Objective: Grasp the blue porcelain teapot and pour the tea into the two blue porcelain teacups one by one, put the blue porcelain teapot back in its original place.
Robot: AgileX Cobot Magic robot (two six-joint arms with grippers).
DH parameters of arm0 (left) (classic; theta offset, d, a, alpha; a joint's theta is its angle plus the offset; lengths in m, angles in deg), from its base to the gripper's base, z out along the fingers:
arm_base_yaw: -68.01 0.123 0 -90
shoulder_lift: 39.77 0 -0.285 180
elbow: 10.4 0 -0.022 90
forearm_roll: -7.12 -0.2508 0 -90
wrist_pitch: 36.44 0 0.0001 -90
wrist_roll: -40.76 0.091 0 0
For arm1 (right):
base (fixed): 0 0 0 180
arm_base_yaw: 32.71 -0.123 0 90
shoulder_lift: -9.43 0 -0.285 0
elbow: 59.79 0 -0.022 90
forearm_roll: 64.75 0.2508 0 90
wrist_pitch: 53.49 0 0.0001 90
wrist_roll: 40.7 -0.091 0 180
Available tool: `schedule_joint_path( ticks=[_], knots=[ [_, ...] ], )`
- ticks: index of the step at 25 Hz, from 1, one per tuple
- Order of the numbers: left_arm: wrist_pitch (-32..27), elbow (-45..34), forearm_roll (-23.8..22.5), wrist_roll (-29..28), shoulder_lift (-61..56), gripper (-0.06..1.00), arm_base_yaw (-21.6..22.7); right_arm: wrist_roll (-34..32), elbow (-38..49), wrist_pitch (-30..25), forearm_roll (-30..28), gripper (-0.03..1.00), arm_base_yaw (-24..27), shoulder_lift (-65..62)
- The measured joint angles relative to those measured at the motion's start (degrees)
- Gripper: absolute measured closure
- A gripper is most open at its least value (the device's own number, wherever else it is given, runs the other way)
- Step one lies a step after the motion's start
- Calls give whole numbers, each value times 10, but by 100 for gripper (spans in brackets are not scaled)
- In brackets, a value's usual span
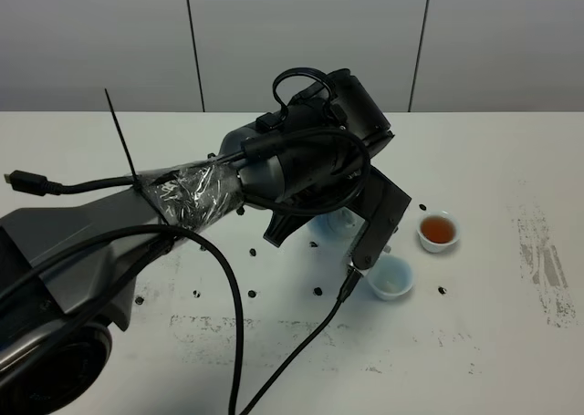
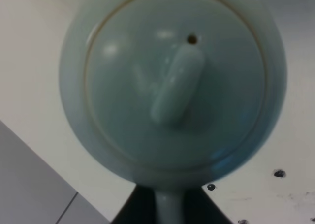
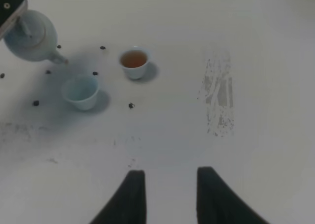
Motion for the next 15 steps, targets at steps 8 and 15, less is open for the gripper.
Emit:
schedule_joint_path(
  ticks=[8, 15],
  knots=[
    [-9, 0, -87, -1, 14, 87, -31, 0, 0, 0, 0, 73, 0, 0],
    [-13, 0, -132, -1, 31, 87, -50, 0, 0, 0, 0, 73, 0, 0]
  ],
)
